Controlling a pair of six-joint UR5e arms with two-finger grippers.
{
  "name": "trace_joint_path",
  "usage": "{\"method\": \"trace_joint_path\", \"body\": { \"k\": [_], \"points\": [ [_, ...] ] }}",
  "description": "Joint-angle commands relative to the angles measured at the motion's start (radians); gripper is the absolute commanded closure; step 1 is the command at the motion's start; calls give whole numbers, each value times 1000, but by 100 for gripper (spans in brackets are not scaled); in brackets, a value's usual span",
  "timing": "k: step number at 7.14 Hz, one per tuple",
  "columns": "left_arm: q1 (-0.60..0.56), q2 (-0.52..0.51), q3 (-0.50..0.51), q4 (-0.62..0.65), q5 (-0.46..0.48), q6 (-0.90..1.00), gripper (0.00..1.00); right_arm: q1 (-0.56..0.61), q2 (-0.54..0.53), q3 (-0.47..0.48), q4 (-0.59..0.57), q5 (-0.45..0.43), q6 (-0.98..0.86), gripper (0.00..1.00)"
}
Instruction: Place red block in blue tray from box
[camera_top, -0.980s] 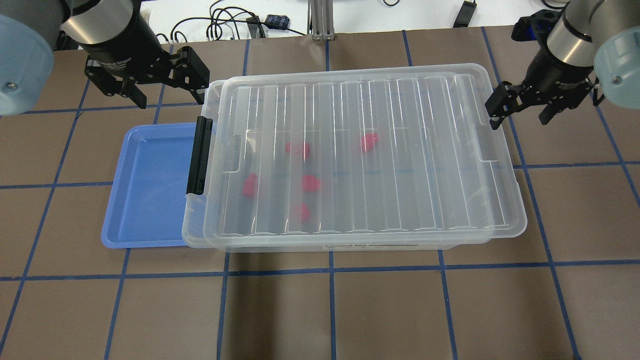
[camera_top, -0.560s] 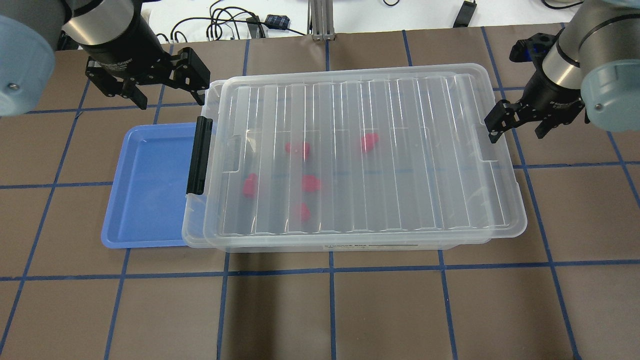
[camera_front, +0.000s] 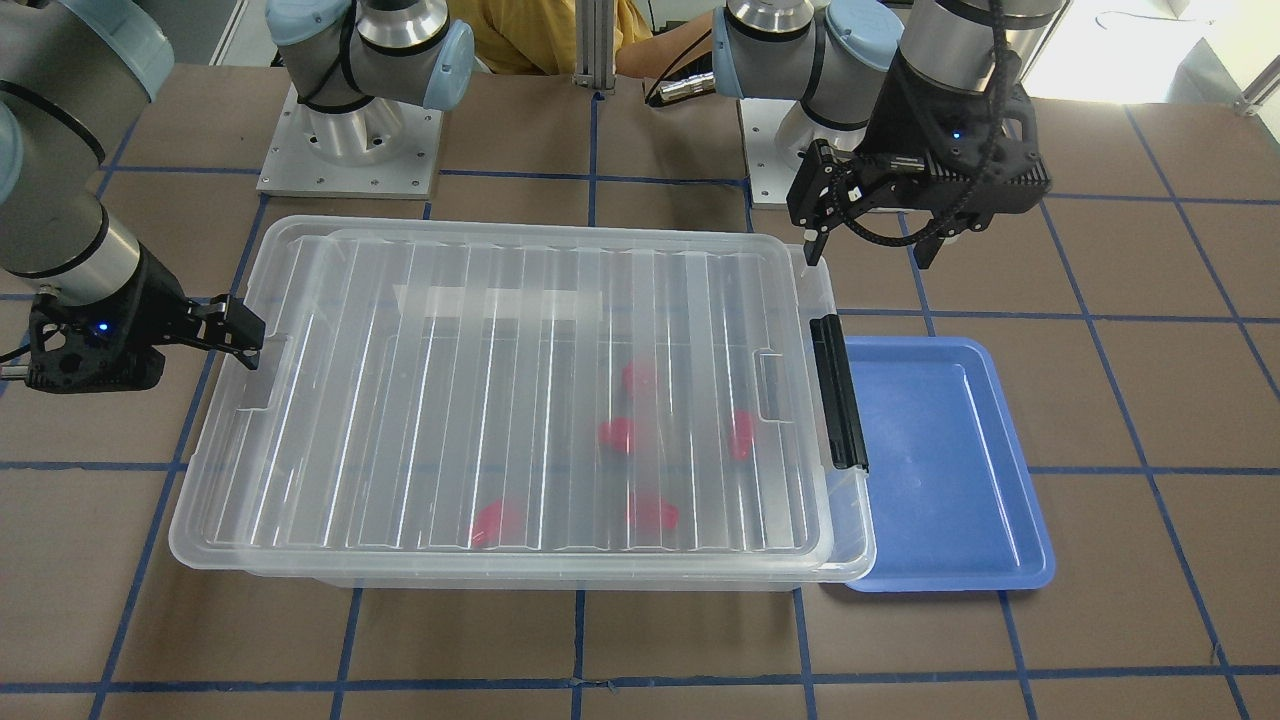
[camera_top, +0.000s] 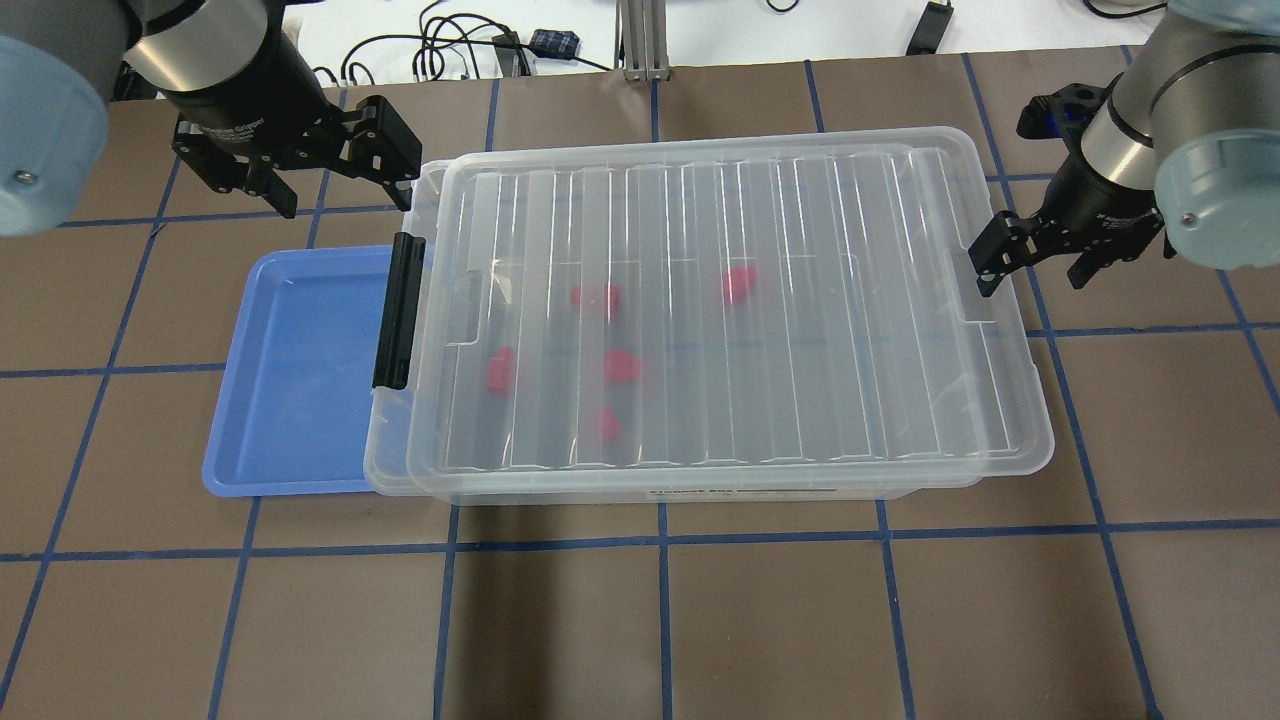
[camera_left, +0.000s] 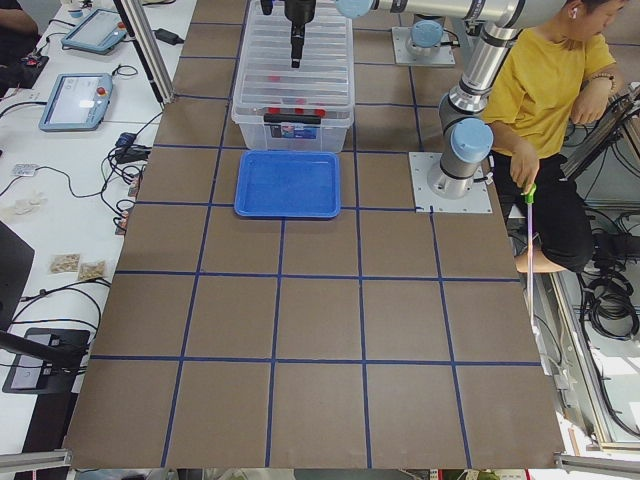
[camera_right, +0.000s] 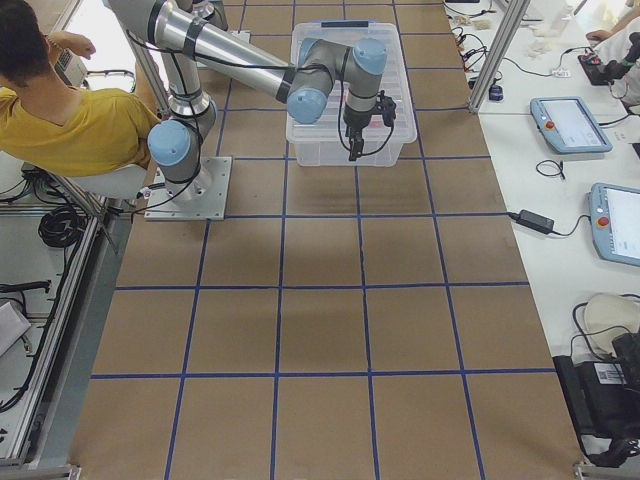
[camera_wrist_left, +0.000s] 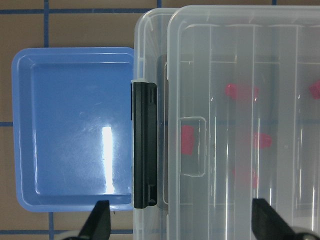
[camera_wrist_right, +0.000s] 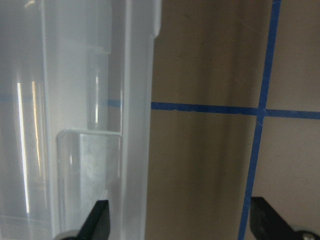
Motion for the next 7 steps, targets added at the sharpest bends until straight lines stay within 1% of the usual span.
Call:
{"method": "trace_joint_path", "body": {
  "k": [1,7],
  "points": [
    [-1,2,-1,2,-1,1,0,-7,6,0,-18,-4,-4,0],
    [-1,5,-3,4,-4,2,0,-74,12,0,-20,-13,-42,0]
  ]
}}
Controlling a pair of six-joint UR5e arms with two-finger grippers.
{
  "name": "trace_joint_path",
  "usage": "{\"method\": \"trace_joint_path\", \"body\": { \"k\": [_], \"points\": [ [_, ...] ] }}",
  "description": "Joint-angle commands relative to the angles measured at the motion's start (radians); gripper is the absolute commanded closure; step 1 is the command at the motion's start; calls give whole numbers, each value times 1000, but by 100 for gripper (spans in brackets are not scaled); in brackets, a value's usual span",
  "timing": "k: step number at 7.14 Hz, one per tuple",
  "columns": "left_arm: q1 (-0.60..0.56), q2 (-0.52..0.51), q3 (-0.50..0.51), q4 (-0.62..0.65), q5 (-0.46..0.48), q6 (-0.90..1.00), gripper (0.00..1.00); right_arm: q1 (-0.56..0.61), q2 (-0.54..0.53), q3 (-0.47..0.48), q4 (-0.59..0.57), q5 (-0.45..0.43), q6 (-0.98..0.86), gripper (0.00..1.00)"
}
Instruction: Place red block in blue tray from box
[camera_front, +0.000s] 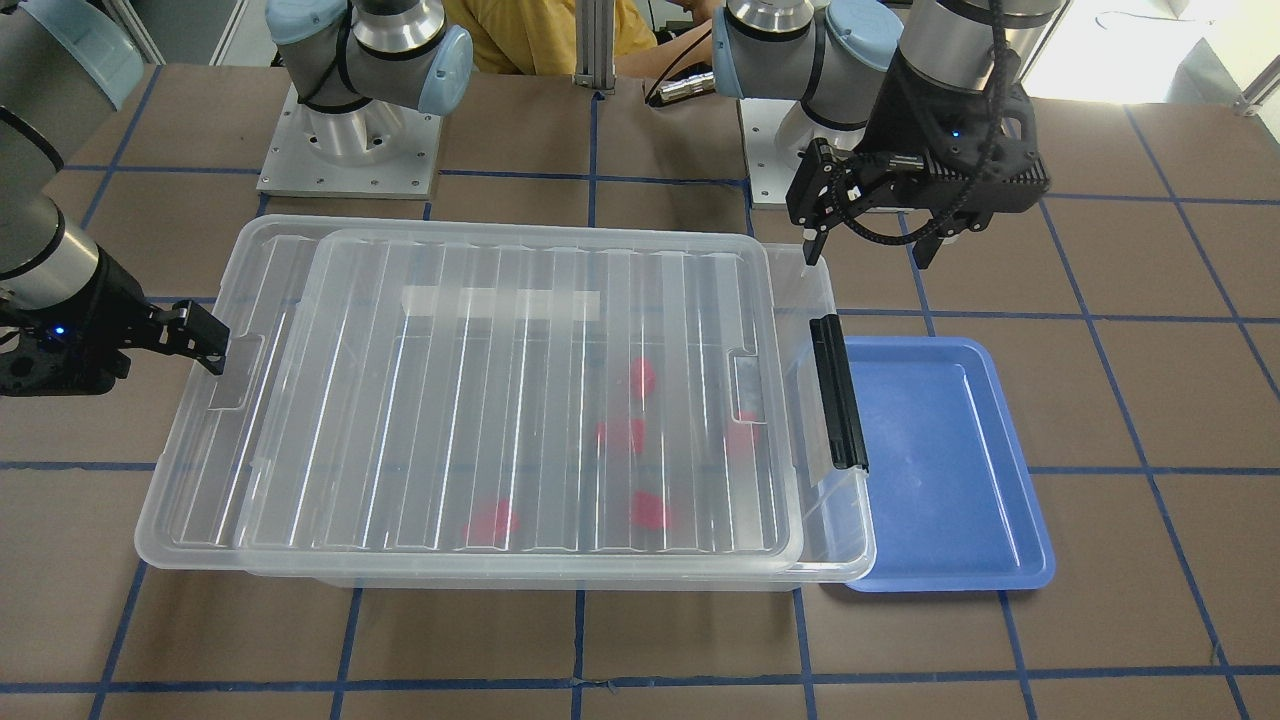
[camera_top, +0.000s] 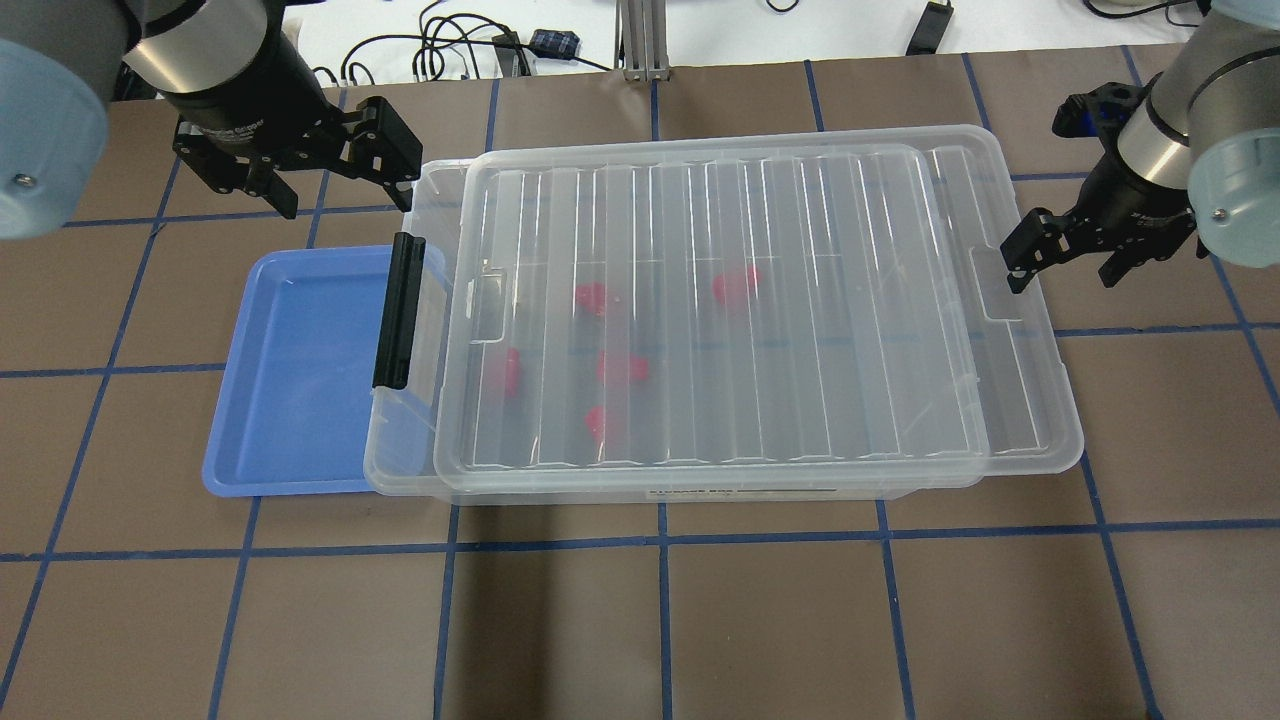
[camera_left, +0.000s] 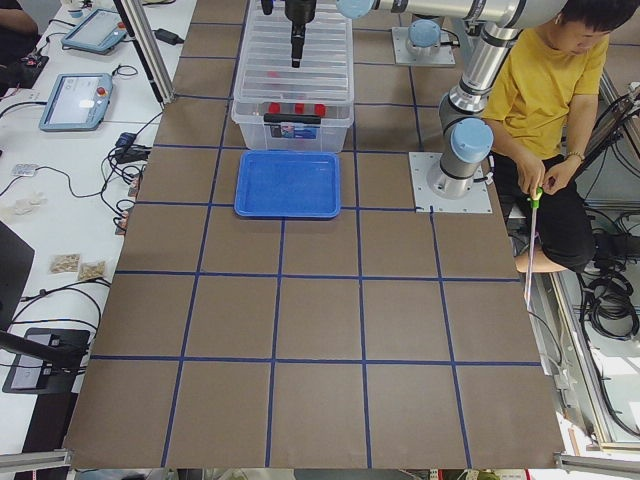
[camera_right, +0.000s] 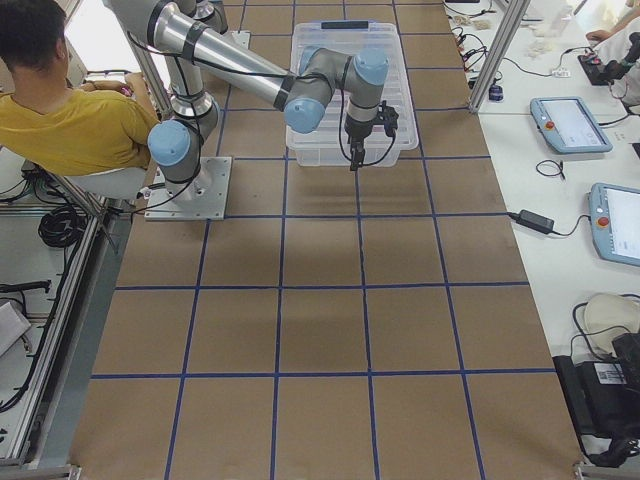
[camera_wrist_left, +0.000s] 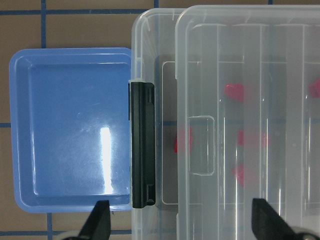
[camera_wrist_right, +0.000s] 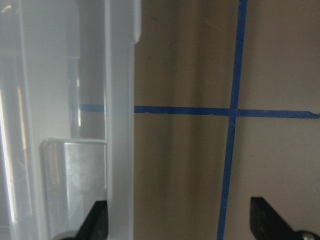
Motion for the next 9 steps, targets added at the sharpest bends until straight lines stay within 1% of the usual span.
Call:
{"method": "trace_joint_path", "body": {
  "k": [1,3,5,8,9],
  "points": [
    [-2,6,-2,0,-2,-1,0,-19,12,-6,-1,-3,-7,0],
    [-3,16,-35,2,4,-17,0,-51,14,-8,-10,-3,-54,0],
    [-19,-12,-26,34,0,-15,0,-94,15,-8,-15,-3,-103,0],
    [-34,-13,-40,17,17,-4,0,-109,15,-8,-15,-3,-119,0],
    [-36,-13,-37,32,17,-2,0,-117,15,-10,-15,-5,-119,0]
  ]
}}
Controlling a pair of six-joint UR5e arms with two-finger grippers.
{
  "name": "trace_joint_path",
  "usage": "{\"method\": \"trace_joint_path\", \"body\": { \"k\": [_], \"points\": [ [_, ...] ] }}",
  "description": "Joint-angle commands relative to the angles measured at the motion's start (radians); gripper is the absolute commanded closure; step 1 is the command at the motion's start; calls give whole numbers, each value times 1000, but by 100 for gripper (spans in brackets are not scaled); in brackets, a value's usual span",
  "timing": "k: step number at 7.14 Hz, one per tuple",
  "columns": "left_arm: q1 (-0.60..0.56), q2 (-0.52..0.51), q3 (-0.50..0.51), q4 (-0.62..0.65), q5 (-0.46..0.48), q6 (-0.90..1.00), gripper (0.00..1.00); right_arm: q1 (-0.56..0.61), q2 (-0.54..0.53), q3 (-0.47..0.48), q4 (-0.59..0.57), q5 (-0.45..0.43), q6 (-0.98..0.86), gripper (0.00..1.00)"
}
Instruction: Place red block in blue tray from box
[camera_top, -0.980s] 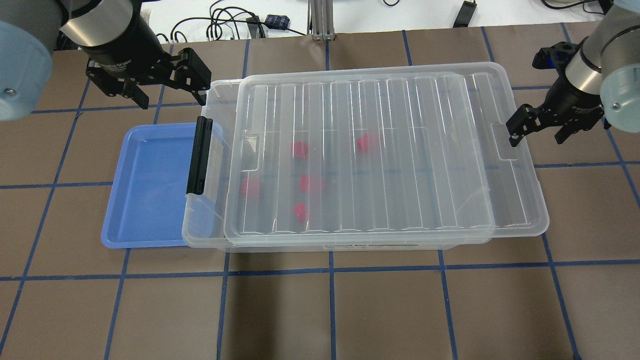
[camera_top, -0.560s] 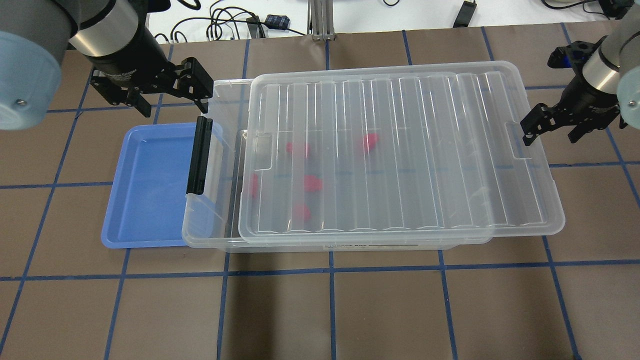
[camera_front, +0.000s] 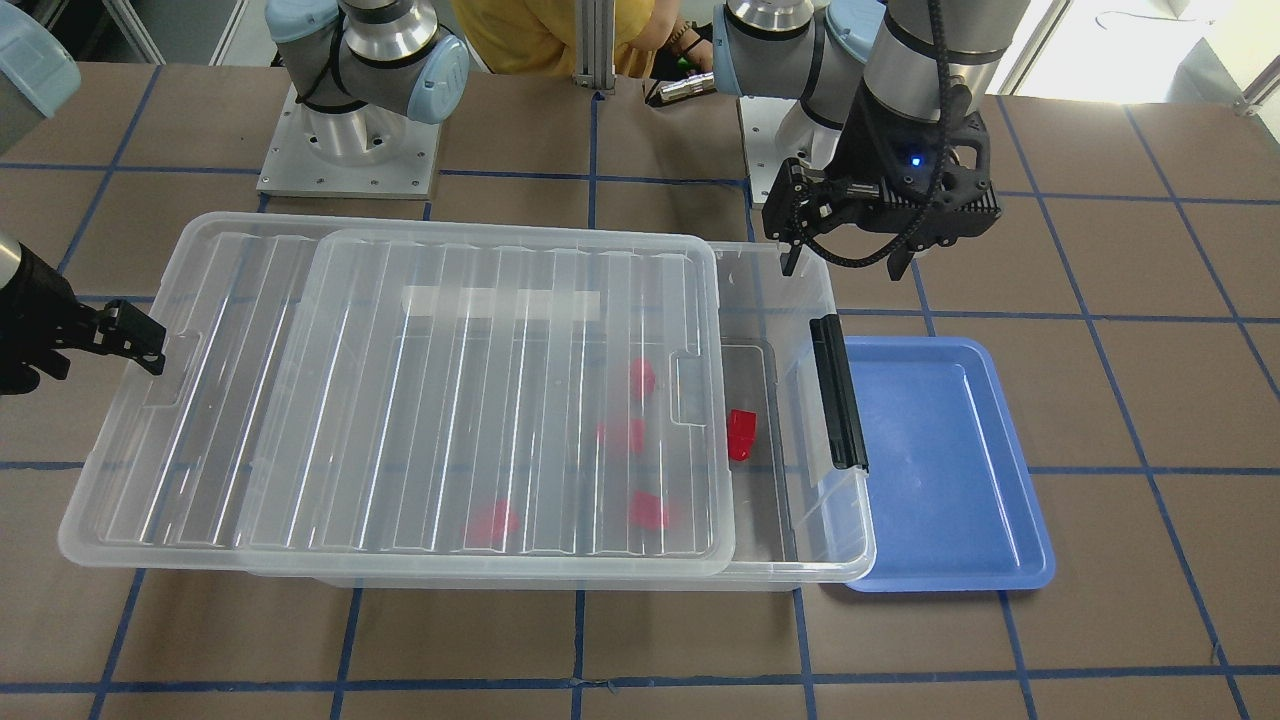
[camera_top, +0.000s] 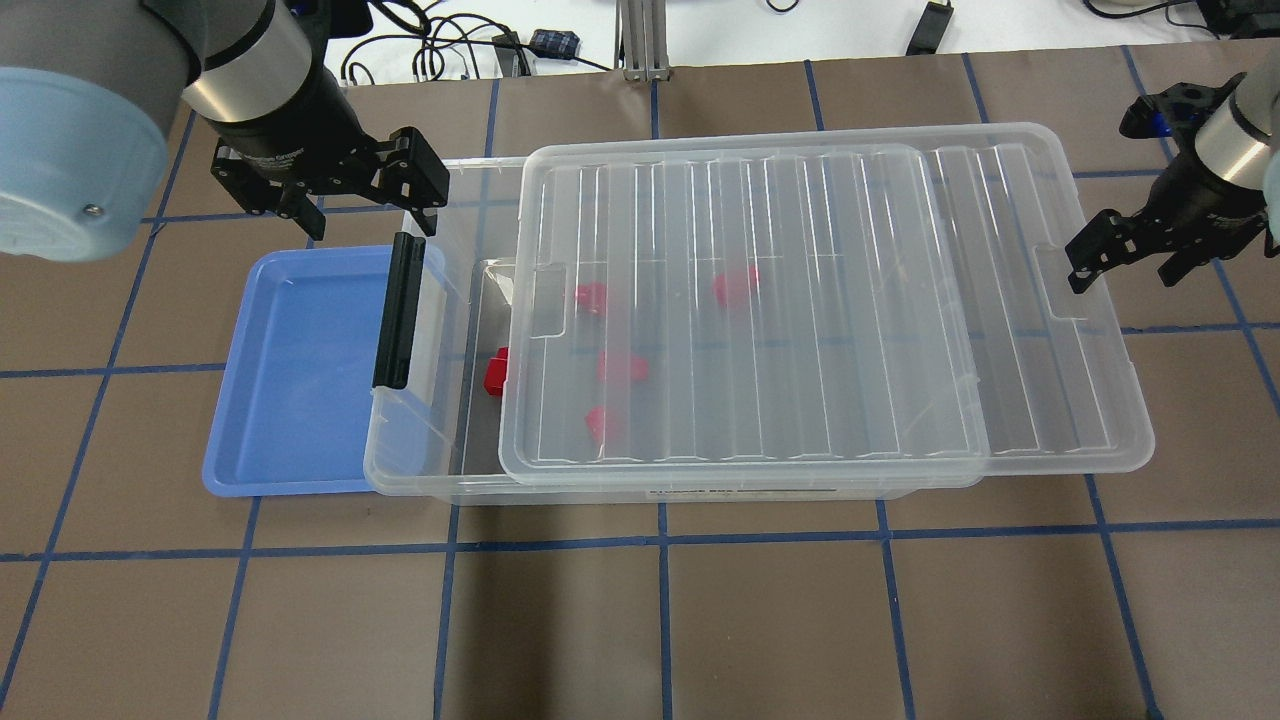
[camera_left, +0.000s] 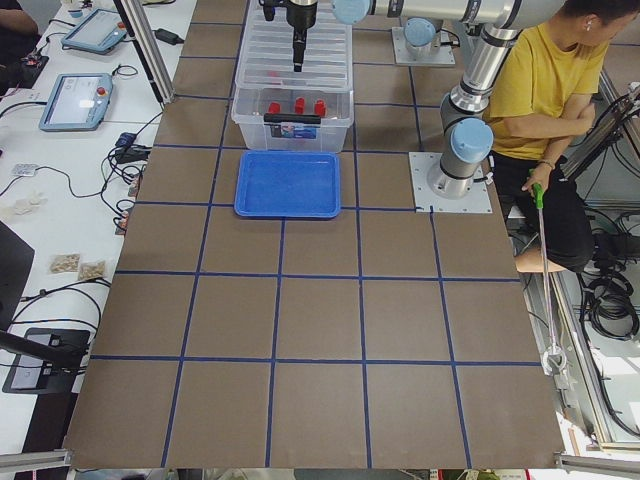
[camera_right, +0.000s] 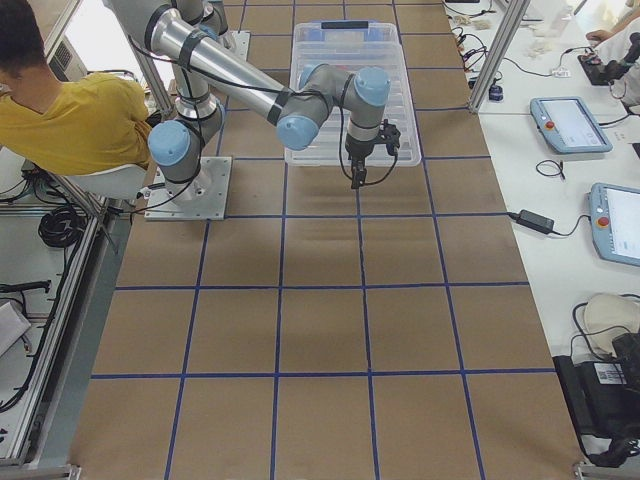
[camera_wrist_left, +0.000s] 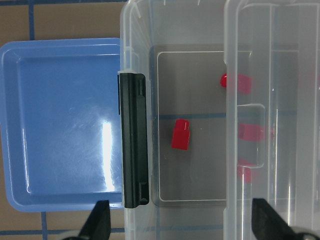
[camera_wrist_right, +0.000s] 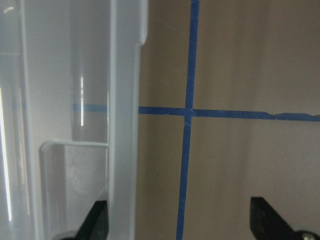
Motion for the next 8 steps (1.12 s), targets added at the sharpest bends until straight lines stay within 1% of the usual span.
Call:
{"method": "trace_joint_path", "body": {
  "k": [1,3,4,5,6,7,8],
  "points": [
    [-5,1,-2,7,3,3,0,-10,0,-4,0,-9,-13,0],
    [-8,8,-19,5,0,41,0,-11,0,-13,0,-10,-23,0],
    [-8,24,-34,2,2,149,0,-11,0,-16,0,-27,-28,0],
    [-8,21,-49,2,25,189,0,-14,0,-16,0,-27,-31,0],
    [-9,10,-56,5,92,267,0,-34,0,-15,1,-26,-34,0],
    [-11,10,-56,4,98,292,0,-54,0,-15,3,-24,-54,0],
    [-23,7,-56,7,95,382,0,-57,0,-16,2,-24,-57,0]
  ]
}}
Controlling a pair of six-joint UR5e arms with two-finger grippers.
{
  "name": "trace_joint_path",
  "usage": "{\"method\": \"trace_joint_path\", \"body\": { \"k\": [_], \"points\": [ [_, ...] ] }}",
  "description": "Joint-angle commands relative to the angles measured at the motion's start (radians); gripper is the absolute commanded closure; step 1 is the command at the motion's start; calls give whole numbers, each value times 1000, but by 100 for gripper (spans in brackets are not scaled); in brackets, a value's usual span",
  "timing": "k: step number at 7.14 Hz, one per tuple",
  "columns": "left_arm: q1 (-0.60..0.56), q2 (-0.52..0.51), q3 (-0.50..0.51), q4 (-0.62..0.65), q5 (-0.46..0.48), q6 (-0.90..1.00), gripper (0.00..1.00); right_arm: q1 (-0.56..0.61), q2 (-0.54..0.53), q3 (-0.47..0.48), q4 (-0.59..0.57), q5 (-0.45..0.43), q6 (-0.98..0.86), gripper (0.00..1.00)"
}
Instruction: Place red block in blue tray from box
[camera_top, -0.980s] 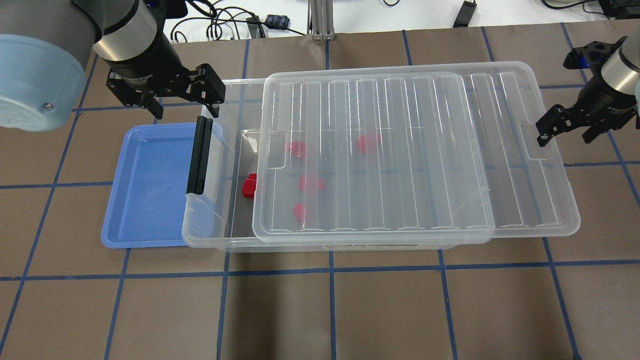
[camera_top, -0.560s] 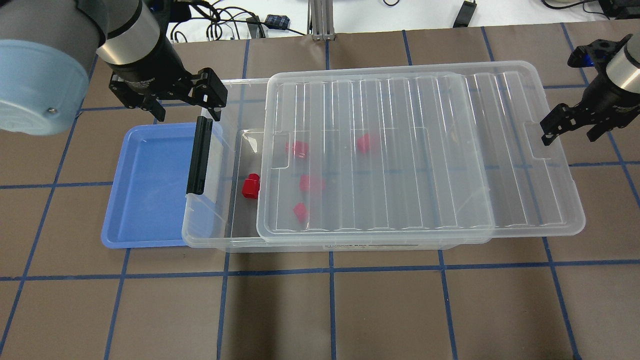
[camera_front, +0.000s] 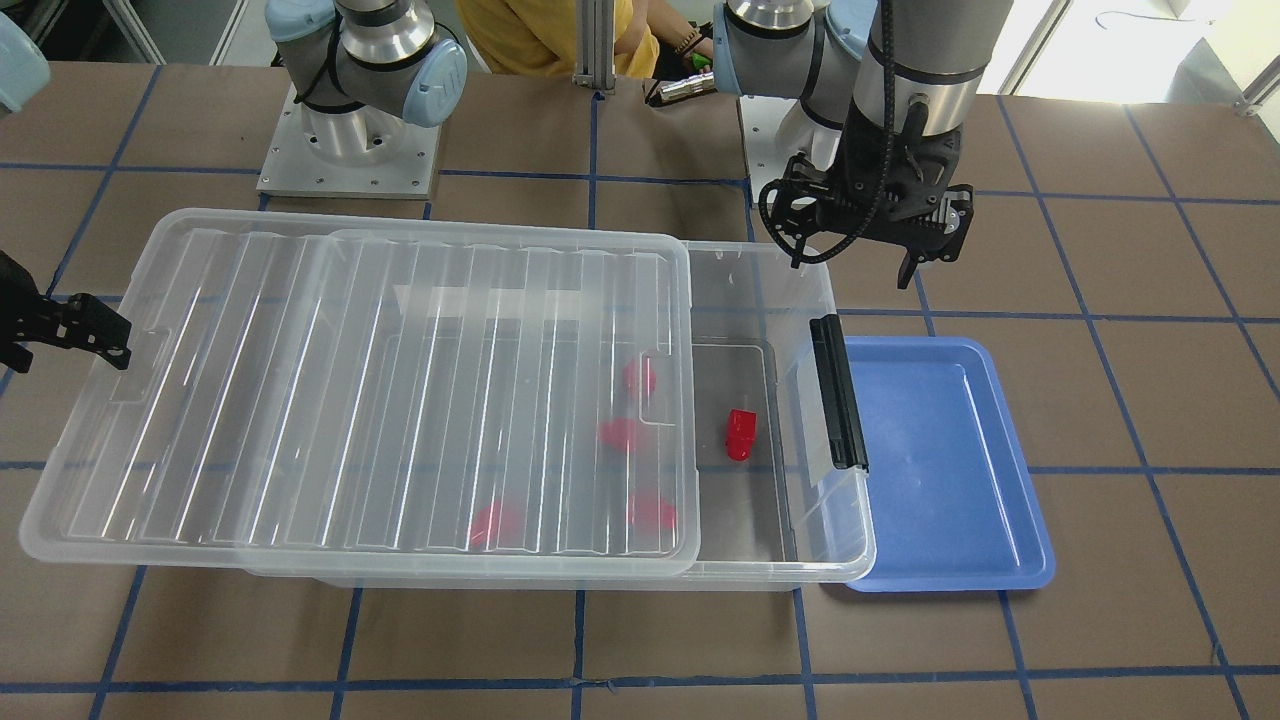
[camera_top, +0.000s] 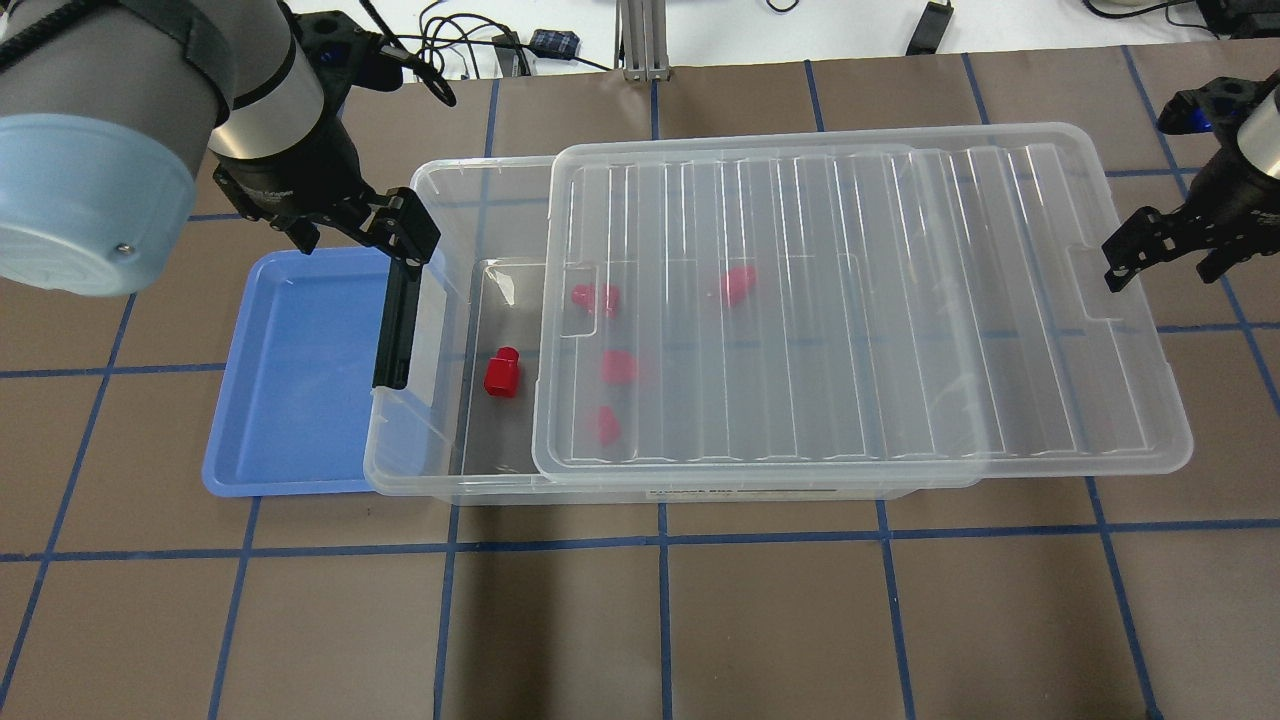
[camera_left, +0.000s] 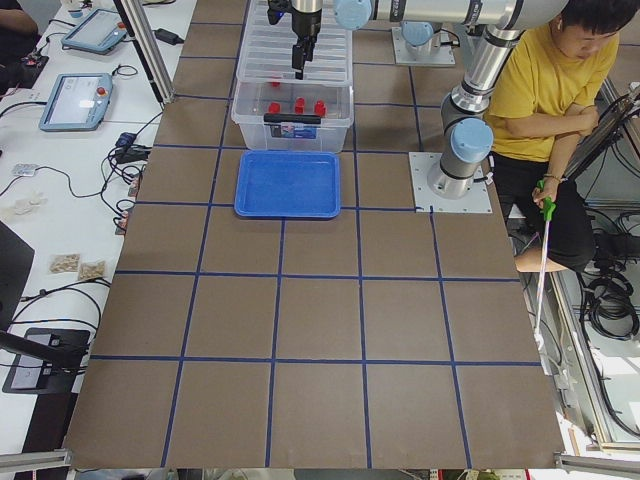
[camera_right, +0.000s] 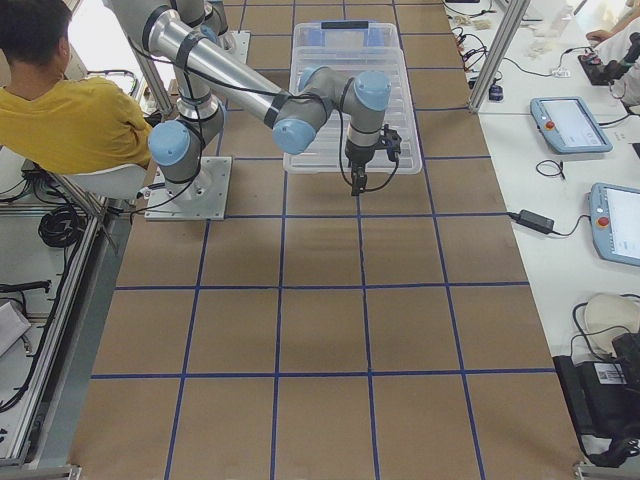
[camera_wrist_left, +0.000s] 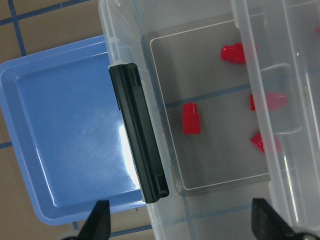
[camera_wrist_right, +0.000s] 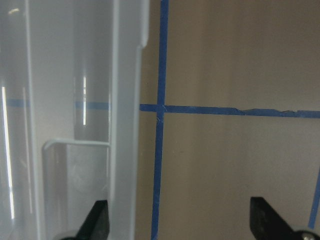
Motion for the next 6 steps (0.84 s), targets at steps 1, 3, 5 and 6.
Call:
{"method": "trace_joint_path", "body": {
  "k": [1,3,5,6],
  "points": [
    [-21,-8,0,5,-1,140,0,-13,0,-1,0,-1,-11,0],
    [-37,-11,-2,4,5,209,0,-39,0,-1,0,-1,-54,0],
    [-41,-22,-5,52,11,309,0,-47,0,-13,0,-3,-74,0],
    [-41,-22,-21,60,10,405,0,-47,0,-24,0,-6,-77,0]
  ]
}}
